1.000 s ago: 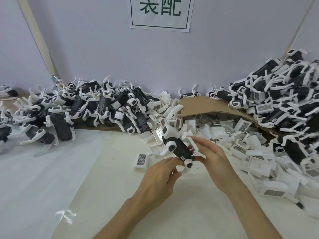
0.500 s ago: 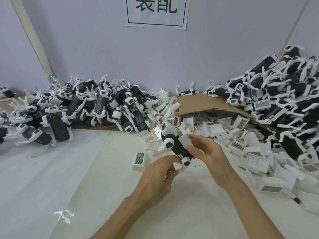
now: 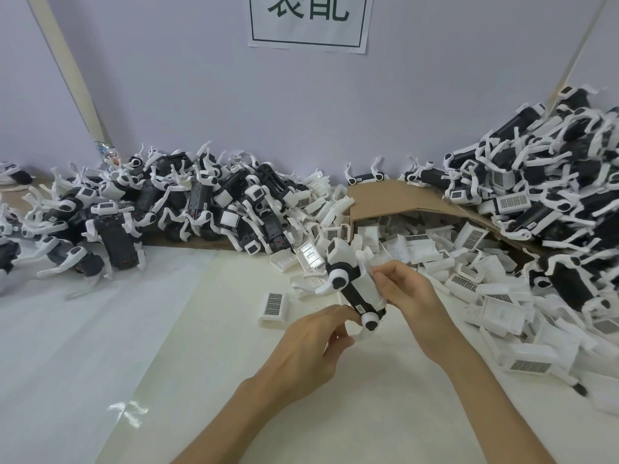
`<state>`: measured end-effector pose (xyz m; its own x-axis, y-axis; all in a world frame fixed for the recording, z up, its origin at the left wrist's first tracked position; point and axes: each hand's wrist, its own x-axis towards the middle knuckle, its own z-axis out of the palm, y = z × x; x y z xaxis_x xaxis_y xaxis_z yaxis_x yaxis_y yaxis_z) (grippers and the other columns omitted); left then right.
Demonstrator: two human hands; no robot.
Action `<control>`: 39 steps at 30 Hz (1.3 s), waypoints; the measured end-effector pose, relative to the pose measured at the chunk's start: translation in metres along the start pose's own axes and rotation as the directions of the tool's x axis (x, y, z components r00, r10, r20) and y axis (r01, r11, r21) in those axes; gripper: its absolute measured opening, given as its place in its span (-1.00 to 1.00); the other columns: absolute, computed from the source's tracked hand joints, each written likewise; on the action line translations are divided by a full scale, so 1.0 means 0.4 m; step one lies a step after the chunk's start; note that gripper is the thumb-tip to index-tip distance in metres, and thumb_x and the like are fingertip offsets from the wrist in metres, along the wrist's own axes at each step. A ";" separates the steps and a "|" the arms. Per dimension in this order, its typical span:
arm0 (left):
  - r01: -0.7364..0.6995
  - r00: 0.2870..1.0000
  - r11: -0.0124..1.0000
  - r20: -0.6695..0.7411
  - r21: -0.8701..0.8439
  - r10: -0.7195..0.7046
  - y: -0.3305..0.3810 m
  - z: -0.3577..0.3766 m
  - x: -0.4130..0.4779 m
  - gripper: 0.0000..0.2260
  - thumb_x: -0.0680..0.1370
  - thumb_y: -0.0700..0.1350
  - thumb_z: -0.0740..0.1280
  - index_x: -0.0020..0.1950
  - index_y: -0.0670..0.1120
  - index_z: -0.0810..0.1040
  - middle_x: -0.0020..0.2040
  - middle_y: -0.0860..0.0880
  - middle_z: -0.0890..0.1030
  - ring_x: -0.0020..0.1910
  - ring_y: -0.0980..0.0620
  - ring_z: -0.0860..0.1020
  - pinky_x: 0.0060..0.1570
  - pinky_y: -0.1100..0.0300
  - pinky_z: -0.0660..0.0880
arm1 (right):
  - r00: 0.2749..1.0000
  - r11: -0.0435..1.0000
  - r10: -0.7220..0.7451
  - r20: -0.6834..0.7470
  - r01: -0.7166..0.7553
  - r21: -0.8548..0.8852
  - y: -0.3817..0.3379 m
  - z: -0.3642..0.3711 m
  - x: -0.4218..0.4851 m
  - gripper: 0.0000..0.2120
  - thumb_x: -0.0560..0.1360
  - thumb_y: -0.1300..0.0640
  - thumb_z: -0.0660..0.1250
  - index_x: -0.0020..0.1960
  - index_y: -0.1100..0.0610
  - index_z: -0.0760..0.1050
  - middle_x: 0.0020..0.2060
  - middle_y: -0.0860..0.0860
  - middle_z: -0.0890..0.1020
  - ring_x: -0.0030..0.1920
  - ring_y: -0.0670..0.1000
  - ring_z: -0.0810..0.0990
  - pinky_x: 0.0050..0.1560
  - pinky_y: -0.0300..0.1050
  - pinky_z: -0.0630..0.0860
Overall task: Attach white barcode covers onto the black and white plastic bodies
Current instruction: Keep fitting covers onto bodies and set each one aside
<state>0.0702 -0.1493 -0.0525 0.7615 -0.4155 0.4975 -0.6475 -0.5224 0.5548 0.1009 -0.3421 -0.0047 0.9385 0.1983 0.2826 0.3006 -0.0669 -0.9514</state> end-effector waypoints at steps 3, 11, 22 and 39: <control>0.010 0.999 0.997 0.050 -0.080 -0.006 0.009 0.004 -0.001 -0.73 0.58 -0.13 0.30 0.18 0.20 0.43 -0.18 0.26 0.46 -0.20 0.18 0.47 -0.14 0.21 0.47 | 0.990 0.991 0.076 0.119 -0.088 0.103 0.003 -0.012 -0.003 -0.63 0.55 -0.06 0.36 0.12 0.25 0.55 -0.08 0.08 0.64 -0.05 0.05 0.59 0.03 -0.08 0.47; 0.128 0.987 0.968 0.120 -0.216 -0.104 0.018 0.006 0.001 -0.72 0.54 -0.16 0.31 0.12 0.23 0.49 -0.16 0.21 0.55 -0.13 0.11 0.53 -0.09 0.26 0.46 | 0.954 0.978 0.142 0.264 -0.177 0.112 -0.017 -0.025 -0.017 -0.57 0.51 -0.23 0.33 0.03 0.13 0.67 -0.07 0.11 0.69 -0.06 0.03 0.65 -0.10 -0.26 0.53; 0.204 0.977 0.918 0.007 -0.340 -0.214 0.018 -0.026 0.012 -0.68 0.49 0.28 0.34 0.04 0.07 0.61 -0.07 0.09 0.66 -0.02 0.09 0.61 0.05 0.16 0.53 | 0.993 0.992 0.083 0.081 -0.091 0.091 -0.013 0.052 -0.014 -0.59 0.48 -0.04 0.40 0.19 0.22 0.56 0.01 0.23 0.68 0.01 0.17 0.66 0.06 0.05 0.55; 0.302 0.943 0.892 -0.030 -0.336 -0.331 0.030 -0.028 0.016 -0.68 0.50 0.28 0.29 -0.04 0.07 0.64 -0.20 0.11 0.69 -0.19 0.08 0.64 -0.07 -0.05 0.57 | 1.000 0.997 -0.014 -0.010 0.015 0.072 0.004 0.096 -0.030 -0.61 0.37 -0.14 0.45 0.03 0.13 0.57 -0.22 0.09 0.67 -0.29 0.04 0.65 -0.37 -0.16 0.52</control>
<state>0.0669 -0.1498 -0.0350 0.9315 -0.1966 0.3061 -0.3577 -0.3415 0.8692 0.0836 -0.3072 -0.0144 0.9357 0.1899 0.2972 0.3015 0.0066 -0.9535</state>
